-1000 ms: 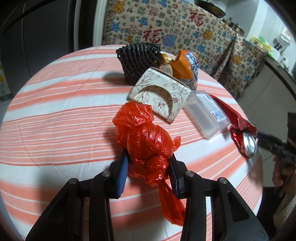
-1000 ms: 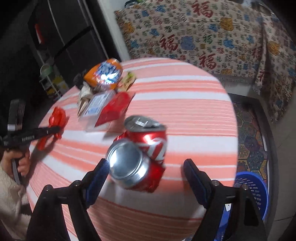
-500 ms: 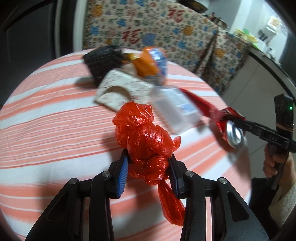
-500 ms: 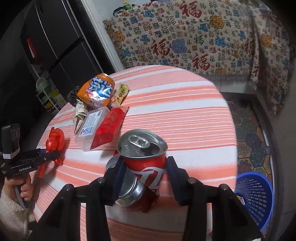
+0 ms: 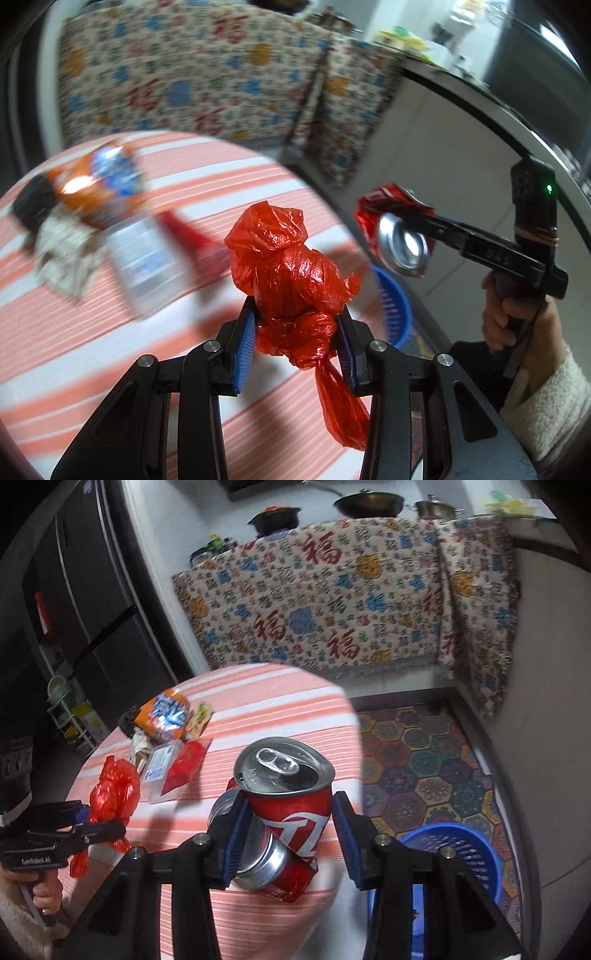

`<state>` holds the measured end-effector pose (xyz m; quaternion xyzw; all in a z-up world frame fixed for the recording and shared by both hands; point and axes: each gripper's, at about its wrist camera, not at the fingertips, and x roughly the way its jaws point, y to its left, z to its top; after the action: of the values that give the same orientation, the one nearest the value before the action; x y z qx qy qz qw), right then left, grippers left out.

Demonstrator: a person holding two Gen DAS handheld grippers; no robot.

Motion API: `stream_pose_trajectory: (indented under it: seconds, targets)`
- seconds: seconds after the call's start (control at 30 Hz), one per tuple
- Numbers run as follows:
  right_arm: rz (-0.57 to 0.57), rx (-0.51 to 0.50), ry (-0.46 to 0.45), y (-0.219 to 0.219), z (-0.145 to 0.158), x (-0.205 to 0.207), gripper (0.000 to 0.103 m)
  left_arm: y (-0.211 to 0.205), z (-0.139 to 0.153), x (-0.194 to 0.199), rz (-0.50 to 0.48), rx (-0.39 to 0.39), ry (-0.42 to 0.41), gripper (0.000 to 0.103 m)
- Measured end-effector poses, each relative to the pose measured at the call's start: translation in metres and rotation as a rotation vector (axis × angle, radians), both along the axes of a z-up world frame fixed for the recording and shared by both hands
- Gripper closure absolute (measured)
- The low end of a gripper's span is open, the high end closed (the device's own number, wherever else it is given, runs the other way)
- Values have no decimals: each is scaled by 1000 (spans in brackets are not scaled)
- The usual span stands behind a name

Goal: Collect trash
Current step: 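Carry the bag and can over the blue wastebasket and open both tools, then move both open tools back over the table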

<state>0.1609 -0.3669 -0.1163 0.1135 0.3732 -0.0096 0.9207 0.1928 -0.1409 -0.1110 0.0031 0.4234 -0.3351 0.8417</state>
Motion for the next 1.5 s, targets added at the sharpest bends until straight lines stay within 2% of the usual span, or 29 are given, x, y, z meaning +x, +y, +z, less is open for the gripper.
stream_pose_trajectory:
  seconds: [0.17,0.33,0.53,0.8,1.07,1.13,1.17,1.2,1.23,1.27,1.3,1.5]
  targets:
    - [-128,-61,-18,-42,13,-24,58,-69,2,-3,-114,2,-9,64]
    - [-251,-160,0,-82,11,-46,58,-124,-6,-2,-178,10,6,64]
    - [-348,-172,44,-125,0,-63,58,-184,-25,6,-229,18,31,64]
    - [-436,-132,110,-170,-19,-73,58,-229,-56,21,-250,46,72,64]
    - [-483,-74,153,-199,-43,-69,57,-247,-75,30,-260,78,88,63]
    - [-495,-55,153,-204,-49,-67,57,-251,-78,32,-268,84,85,60]
    - [-505,-38,150,-207,-51,-66,55,-253,-80,33,-271,87,77,54]
    - [-512,-19,147,-210,-53,-65,43,-256,-81,33,-279,87,72,43]
    - [-517,6,142,-212,-55,-64,36,-258,-83,33,-296,82,70,37]
    - [-522,27,137,-214,-57,-64,36,-260,-84,32,-301,83,62,29]
    - [-529,50,135,-217,-59,-64,36,-263,-85,32,-306,84,55,26]
    - [-542,44,99,-216,-49,-68,36,-264,-86,35,-298,71,69,25]
